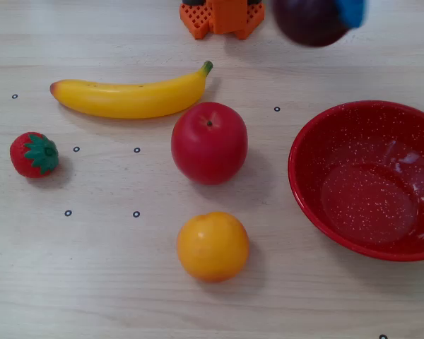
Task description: Put the plum in the red bowl.
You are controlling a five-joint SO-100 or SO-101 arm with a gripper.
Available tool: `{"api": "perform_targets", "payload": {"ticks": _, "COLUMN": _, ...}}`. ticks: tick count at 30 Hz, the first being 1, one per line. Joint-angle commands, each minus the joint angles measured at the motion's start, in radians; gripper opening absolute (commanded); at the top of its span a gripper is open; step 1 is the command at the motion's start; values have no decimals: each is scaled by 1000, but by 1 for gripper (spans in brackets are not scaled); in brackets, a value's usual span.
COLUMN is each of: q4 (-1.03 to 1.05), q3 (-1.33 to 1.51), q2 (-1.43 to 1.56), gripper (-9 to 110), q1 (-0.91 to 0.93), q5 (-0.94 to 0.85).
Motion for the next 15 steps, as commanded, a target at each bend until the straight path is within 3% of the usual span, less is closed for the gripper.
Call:
{"api": "perform_targets", "payload": {"ticks": 1, "q4": 152, "q3": -5, "q2": 112, "gripper": 0, "q1": 77, "q5": -51}}
{"api": "perform_targets", "payload": {"ticks": 15, "q4": 130, "q3": 100, "q2": -189, "gripper": 1, "q1": 238, "q5": -118}}
